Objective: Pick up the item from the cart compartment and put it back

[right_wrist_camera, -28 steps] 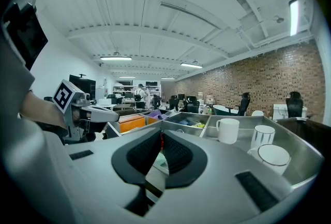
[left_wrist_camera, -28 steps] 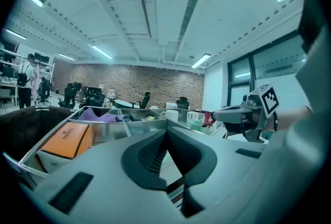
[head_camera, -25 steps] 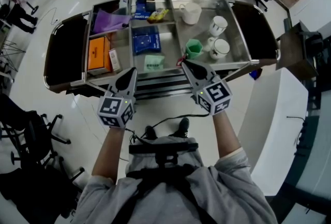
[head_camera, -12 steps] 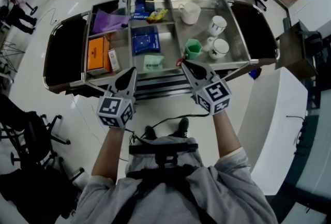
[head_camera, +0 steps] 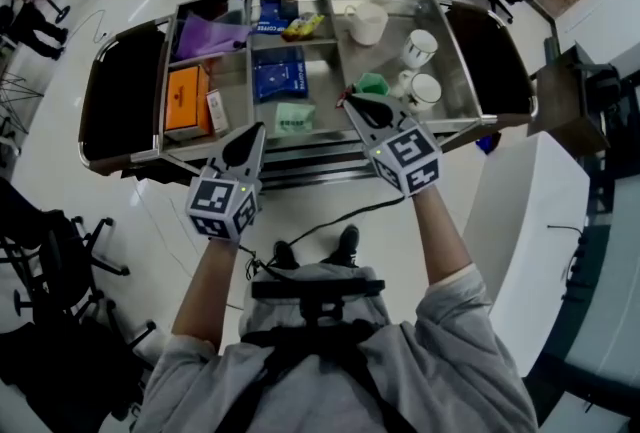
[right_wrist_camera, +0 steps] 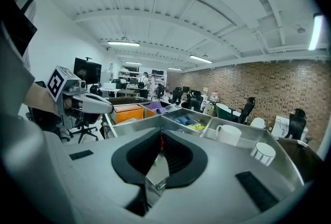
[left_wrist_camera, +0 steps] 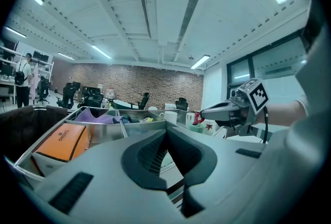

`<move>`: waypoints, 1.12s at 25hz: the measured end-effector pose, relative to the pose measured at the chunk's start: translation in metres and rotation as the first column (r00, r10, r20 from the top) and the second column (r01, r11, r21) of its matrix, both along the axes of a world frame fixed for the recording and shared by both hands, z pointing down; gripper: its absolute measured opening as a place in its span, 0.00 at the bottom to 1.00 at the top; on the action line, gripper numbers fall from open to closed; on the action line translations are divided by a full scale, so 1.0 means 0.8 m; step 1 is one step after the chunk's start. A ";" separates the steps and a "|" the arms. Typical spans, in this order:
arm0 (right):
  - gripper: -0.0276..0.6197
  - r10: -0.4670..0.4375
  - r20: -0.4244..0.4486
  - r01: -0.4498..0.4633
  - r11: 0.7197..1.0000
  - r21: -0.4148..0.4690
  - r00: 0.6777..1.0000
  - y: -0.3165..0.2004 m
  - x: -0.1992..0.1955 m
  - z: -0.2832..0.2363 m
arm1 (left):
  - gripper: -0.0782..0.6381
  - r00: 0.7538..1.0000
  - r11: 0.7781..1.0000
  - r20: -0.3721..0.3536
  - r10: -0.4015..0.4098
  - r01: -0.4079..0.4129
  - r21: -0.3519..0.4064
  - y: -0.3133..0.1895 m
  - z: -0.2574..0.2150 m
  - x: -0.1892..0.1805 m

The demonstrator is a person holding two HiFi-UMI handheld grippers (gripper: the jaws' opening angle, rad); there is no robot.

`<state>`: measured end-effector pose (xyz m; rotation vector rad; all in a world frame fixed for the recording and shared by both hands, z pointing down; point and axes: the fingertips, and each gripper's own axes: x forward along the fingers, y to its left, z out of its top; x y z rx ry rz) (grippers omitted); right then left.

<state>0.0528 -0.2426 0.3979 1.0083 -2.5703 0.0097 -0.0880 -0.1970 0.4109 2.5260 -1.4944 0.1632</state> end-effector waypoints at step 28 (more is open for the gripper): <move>0.08 -0.248 -0.544 0.195 0.969 -0.154 0.801 -0.127 -0.069 0.065 | 0.10 0.999 0.999 -0.029 0.035 -0.035 -0.001 -0.058 -0.005 0.019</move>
